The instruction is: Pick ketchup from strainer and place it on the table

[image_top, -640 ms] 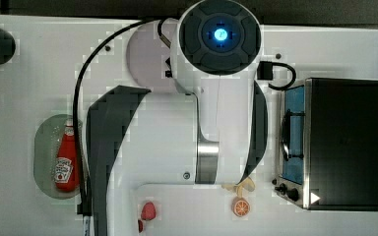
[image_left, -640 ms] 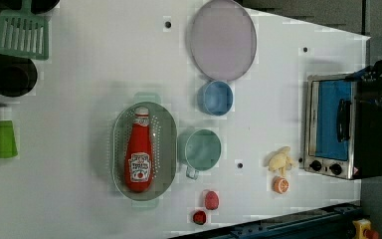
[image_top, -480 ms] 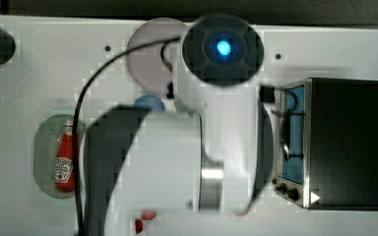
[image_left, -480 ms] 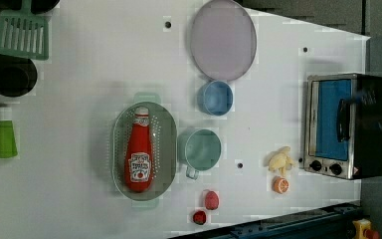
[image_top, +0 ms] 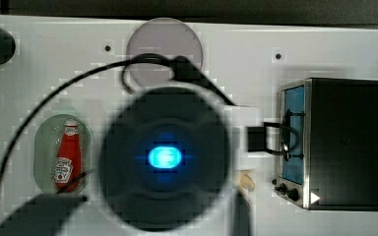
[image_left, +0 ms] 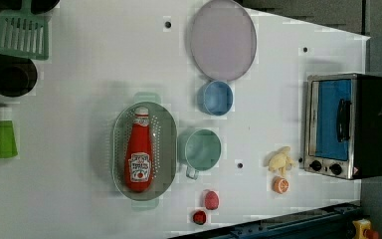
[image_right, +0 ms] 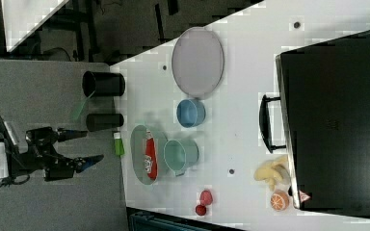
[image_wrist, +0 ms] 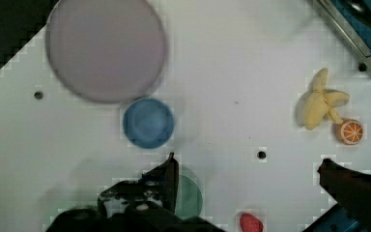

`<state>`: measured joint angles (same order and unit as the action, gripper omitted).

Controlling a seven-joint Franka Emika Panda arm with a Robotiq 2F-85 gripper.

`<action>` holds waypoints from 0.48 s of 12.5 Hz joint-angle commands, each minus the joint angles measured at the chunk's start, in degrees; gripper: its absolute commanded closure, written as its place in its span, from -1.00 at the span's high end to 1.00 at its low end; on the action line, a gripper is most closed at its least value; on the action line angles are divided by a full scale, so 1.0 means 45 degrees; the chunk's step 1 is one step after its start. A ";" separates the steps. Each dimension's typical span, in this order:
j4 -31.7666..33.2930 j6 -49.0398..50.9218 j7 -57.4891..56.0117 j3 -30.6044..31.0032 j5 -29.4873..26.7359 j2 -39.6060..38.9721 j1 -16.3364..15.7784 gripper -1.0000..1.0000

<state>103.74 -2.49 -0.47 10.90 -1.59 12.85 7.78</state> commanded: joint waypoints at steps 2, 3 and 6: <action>0.0257 -0.0297 0.0570 0.2567 -0.0074 -0.1152 -0.0647 1.00; 0.0259 -0.0553 0.0576 0.3244 -0.0071 -0.1295 -0.0679 1.00; 0.0349 -0.1387 0.0593 0.5115 -0.0067 -0.1948 -0.0730 1.00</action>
<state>105.02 -7.76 0.18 33.40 -2.10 2.24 5.50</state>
